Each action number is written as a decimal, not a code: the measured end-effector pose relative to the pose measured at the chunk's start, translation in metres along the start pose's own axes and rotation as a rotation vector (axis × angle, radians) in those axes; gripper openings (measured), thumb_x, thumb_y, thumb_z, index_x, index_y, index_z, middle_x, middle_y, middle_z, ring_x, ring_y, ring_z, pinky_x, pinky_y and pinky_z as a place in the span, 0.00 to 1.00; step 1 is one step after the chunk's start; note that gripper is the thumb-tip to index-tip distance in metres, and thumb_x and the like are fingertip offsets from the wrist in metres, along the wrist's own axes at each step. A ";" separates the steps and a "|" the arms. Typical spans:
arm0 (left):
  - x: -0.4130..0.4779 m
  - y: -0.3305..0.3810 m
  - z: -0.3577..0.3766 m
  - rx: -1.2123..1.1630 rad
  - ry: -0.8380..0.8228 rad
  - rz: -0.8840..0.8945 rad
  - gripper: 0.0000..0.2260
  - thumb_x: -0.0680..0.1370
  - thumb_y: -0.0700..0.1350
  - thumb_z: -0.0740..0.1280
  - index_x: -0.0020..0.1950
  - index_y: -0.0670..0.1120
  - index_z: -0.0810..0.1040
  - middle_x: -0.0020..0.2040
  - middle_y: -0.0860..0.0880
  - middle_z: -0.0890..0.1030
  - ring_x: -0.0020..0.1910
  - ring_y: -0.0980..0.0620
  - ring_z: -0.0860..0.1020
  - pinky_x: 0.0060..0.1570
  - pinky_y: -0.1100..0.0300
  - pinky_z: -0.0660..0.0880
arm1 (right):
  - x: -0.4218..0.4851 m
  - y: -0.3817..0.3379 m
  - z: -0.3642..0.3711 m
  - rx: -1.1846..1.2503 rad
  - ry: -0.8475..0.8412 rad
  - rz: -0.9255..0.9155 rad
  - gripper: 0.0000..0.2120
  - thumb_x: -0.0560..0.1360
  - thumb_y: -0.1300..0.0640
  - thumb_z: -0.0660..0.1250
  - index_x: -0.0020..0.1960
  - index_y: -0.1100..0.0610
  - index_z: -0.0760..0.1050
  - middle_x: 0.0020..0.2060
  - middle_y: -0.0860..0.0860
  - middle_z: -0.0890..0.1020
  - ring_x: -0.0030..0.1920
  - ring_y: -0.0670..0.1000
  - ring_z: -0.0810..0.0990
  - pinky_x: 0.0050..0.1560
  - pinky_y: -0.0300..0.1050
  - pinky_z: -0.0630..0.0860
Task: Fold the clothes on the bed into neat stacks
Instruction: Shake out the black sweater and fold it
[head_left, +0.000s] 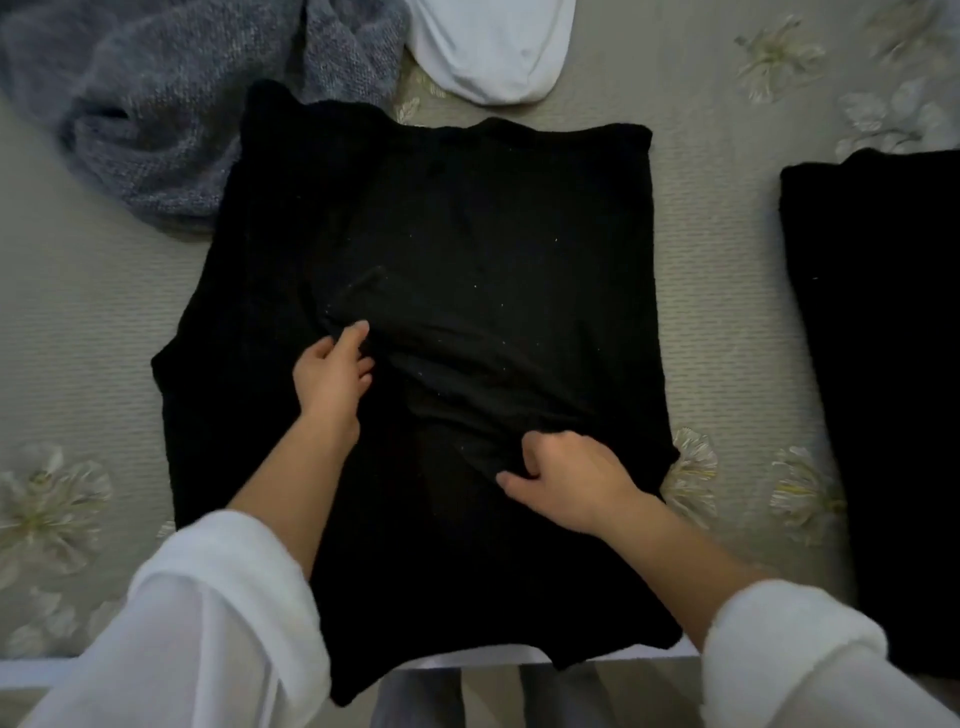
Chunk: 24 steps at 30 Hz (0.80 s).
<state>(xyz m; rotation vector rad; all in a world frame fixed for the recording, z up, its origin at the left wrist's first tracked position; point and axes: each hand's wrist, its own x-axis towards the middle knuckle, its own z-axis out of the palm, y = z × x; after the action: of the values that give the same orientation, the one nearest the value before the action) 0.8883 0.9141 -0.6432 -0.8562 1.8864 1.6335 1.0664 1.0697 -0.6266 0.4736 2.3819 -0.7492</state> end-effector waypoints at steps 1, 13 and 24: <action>0.005 0.010 0.005 -0.004 -0.044 -0.045 0.21 0.73 0.49 0.73 0.63 0.45 0.74 0.55 0.48 0.79 0.52 0.51 0.79 0.51 0.58 0.77 | -0.006 -0.003 0.009 -0.054 -0.042 -0.008 0.16 0.76 0.41 0.61 0.39 0.52 0.68 0.36 0.49 0.78 0.38 0.52 0.78 0.35 0.43 0.68; 0.040 0.027 -0.012 0.009 -0.262 -0.153 0.13 0.77 0.40 0.67 0.62 0.48 0.74 0.59 0.46 0.80 0.55 0.48 0.80 0.45 0.55 0.79 | -0.050 -0.011 0.061 0.037 0.470 0.152 0.09 0.77 0.50 0.65 0.53 0.54 0.74 0.47 0.49 0.76 0.47 0.50 0.78 0.42 0.42 0.72; 0.034 0.030 -0.079 0.367 -0.191 0.451 0.19 0.76 0.41 0.67 0.66 0.53 0.72 0.53 0.55 0.79 0.50 0.60 0.79 0.47 0.64 0.76 | -0.005 -0.082 0.072 -0.040 0.450 0.177 0.29 0.76 0.49 0.64 0.74 0.54 0.61 0.73 0.53 0.62 0.73 0.53 0.58 0.70 0.54 0.59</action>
<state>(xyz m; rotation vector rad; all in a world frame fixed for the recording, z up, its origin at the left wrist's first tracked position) 0.8461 0.8341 -0.6350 -0.1234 2.2468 1.4645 1.0606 0.9610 -0.6388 0.9030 2.7096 -0.5561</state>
